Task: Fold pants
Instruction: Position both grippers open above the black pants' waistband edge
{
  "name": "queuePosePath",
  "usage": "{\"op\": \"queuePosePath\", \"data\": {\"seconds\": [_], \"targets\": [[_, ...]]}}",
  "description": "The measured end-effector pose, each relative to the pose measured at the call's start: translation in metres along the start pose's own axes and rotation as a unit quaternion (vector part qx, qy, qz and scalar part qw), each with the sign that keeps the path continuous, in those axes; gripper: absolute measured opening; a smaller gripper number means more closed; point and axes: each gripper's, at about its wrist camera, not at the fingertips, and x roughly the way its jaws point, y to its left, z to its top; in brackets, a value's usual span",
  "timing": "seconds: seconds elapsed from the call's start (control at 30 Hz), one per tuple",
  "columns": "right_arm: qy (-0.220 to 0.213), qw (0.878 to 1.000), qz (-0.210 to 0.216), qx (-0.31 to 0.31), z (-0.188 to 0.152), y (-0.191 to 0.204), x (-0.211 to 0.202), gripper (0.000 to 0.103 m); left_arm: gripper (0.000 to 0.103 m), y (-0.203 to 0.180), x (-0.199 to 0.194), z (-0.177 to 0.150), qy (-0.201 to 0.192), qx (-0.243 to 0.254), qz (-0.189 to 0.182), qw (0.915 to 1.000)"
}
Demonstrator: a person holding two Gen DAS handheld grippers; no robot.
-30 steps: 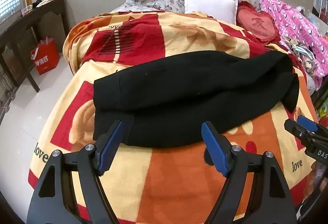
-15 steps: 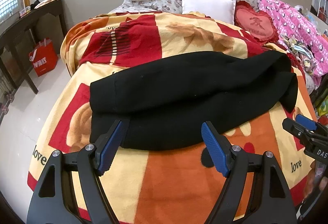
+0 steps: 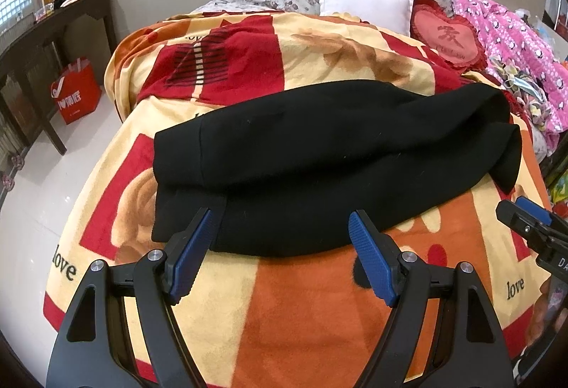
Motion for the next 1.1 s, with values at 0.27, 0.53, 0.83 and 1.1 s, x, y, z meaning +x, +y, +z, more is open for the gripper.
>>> {"op": "queuePosePath", "data": {"seconds": [0.27,0.53,0.83,1.1], "targets": [[0.002,1.000,0.001,-0.002,-0.0023,0.0020,0.0038,0.089,0.079,0.0040,0.0037,0.0001,0.007,-0.006,0.000,1.0000],[0.008,1.000,0.006,0.000,-0.0029,0.0028,0.0070,0.089,0.078,0.0069,0.0054,0.0009,0.010,-0.010,0.002,0.9999],[0.010,1.000,0.007,0.005,-0.0006,0.0008,0.0079,0.089,0.079,0.0074,0.0066,0.0016,0.011,-0.011,0.001,0.9999],[0.011,1.000,-0.002,0.007,0.0002,-0.0008,0.0071,0.089,0.078,0.0026,0.0095,-0.0015,0.015,-0.009,-0.002,0.9998]]}}
